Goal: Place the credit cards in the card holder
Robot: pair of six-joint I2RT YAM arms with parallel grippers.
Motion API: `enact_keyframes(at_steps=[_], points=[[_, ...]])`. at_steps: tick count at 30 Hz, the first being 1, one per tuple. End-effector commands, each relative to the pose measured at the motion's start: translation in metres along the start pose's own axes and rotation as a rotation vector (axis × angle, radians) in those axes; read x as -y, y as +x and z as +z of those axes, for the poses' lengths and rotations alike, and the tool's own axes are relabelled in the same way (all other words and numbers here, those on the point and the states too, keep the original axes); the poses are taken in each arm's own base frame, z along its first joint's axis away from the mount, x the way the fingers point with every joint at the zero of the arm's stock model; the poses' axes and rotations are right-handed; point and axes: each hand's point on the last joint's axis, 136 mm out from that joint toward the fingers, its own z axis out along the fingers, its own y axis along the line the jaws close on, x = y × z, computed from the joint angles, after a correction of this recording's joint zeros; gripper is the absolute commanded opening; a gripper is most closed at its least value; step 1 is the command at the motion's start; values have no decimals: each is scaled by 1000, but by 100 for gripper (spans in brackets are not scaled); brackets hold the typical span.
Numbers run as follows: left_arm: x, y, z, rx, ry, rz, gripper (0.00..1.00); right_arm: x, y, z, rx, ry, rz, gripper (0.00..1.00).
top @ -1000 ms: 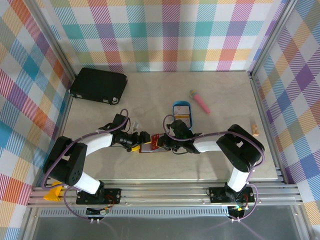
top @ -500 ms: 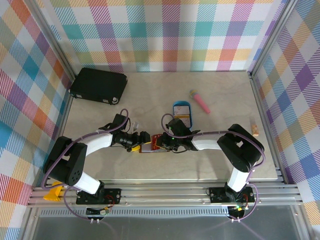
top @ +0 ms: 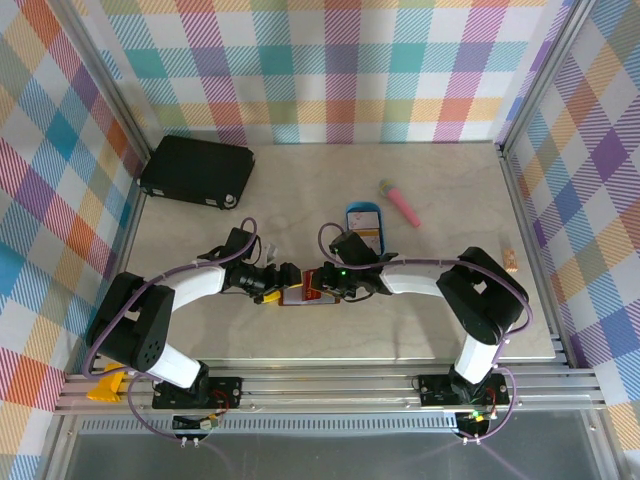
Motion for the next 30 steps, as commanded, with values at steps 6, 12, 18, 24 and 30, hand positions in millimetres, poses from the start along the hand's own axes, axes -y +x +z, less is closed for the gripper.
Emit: enact_keyframes(at_steps=[6,12,18,24,30], points=[[-3,5,4,-30,-12,1,87,-3,-3,0,-15,40,-24,31],[-3,5,5,-32,-12,-1,87,-2,-4,4,-39,66,-18,29],[-4,6,4,-34,-13,-2,87,2,-3,5,-52,97,-6,20],[-3,6,5,-33,-11,-1,87,5,-4,1,-41,127,-8,26],[-3,6,5,-35,-10,-1,86,3,-8,0,-30,129,-23,25]])
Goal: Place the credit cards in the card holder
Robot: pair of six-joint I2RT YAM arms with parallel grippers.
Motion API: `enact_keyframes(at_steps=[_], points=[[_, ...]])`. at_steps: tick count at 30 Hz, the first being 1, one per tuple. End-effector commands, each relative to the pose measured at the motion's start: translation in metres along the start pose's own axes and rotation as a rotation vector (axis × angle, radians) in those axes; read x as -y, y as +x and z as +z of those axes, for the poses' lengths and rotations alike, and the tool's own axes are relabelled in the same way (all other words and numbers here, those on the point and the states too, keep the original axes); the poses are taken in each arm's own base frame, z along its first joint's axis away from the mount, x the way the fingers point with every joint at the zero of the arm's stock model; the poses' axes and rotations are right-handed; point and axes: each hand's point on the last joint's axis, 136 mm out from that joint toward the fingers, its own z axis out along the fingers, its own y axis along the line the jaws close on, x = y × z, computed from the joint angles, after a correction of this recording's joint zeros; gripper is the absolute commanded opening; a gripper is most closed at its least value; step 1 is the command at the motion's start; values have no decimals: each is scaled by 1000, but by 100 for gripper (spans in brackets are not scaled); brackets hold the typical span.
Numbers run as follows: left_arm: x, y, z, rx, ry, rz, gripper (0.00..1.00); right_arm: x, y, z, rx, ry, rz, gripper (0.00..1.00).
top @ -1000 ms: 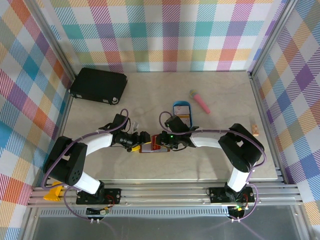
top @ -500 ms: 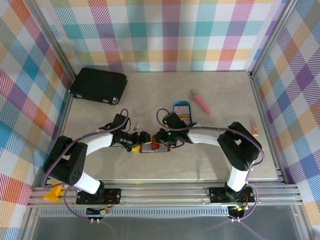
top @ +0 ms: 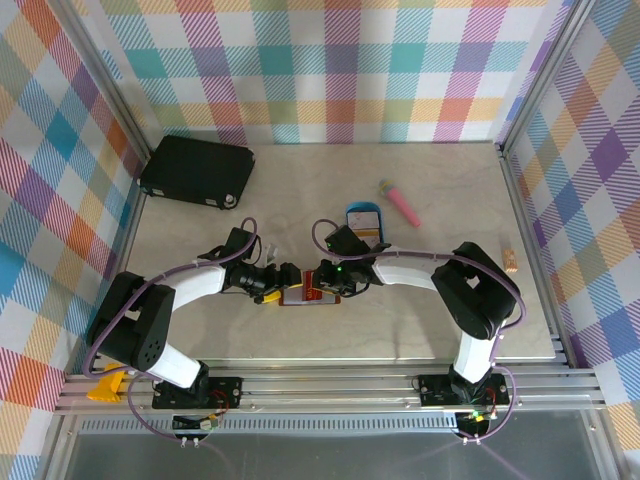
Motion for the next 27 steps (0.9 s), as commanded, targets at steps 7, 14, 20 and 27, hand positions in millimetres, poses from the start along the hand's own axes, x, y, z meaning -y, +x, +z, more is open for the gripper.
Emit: enact_keyframes(at_steps=[7,14,20,27], points=[[-4,6,4,-32,-13,-1,86,-5,-4,-2,2,16,-19,20],[-4,6,4,-33,-13,-3,86,-2,-5,-4,7,38,-13,19],[-3,6,4,-33,-12,-1,86,-2,-7,-5,18,40,-14,13],[-4,7,5,-36,-14,-2,86,-2,-6,-4,12,40,-13,10]])
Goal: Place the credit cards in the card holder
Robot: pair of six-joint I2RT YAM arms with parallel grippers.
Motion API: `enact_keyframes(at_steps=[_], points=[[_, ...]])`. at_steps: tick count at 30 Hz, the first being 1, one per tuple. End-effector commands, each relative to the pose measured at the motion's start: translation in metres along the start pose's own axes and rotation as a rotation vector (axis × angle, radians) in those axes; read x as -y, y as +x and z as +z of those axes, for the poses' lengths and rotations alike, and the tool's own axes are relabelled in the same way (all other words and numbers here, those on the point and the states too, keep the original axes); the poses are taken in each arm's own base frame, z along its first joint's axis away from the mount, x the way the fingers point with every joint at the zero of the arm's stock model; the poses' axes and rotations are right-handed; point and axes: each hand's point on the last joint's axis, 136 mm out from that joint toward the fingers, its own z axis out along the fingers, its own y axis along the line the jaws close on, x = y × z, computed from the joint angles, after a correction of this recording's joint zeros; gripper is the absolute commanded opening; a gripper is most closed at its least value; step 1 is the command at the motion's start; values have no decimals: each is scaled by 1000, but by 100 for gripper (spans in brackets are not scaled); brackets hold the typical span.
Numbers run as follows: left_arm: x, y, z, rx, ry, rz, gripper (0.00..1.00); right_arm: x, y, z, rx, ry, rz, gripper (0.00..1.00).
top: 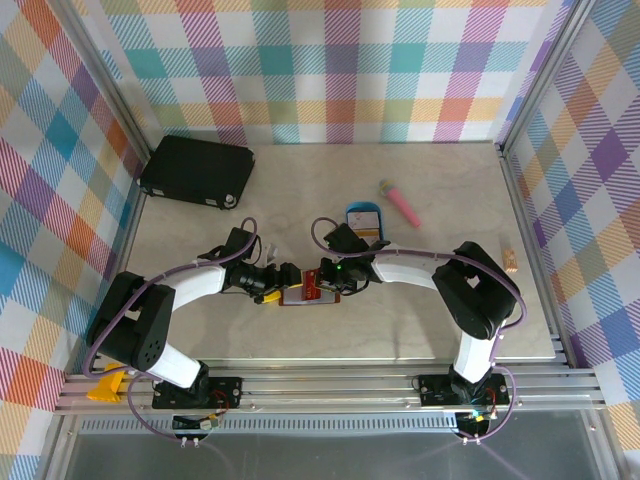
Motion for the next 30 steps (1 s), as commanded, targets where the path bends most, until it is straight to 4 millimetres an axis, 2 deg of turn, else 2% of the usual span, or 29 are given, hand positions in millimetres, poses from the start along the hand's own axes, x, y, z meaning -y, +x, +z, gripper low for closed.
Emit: enact_keyframes(at_steps=[1,7,30], points=[[-4,6,4,-34,-13,-2,86,-3,-3,0,3,8,-14,8],[-4,7,5,-35,-14,-3,86,-5,-2,2,-8,-3,-17,2],[-6,5,5,-34,-24,-3,86,-5,12,7,-84,-22,-60,0]])
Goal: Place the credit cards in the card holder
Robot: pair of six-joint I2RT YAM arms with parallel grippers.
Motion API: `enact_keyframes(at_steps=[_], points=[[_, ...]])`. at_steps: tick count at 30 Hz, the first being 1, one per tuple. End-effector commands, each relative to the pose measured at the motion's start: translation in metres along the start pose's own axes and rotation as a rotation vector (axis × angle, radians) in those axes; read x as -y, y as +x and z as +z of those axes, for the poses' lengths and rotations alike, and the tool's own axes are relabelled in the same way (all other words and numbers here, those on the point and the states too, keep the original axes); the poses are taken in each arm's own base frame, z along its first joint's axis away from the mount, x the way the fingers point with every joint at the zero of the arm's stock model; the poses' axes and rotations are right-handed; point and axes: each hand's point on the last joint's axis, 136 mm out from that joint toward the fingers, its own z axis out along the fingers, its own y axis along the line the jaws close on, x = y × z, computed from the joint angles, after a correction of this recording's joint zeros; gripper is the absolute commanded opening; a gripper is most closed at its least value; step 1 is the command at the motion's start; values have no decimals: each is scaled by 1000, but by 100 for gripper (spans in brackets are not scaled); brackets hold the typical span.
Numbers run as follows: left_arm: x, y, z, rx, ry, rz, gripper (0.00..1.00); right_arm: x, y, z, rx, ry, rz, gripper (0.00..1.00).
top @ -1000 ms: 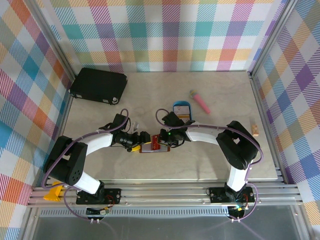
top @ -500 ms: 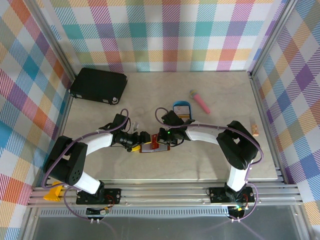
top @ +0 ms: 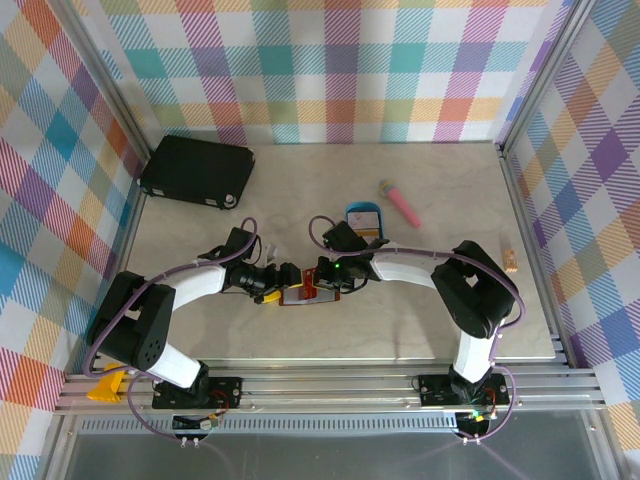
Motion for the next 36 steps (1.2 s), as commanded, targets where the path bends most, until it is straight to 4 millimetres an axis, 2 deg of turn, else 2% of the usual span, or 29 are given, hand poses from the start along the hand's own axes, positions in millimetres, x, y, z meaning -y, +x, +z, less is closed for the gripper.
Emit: enact_keyframes(at_steps=[1,13,17,24,36], points=[[-5,6,5,-34,-23,-3,86,5,12,8,-68,14,-12,0],[-5,6,5,-35,-22,0,86,2,8,15,-72,7,6,0],[-5,6,5,-35,-23,-1,86,3,6,11,-59,22,3,12],[-5,6,5,-34,-24,-1,86,0,1,4,-39,40,-13,26],[-5,7,4,-33,-21,0,86,0,-1,7,-36,85,-9,31]])
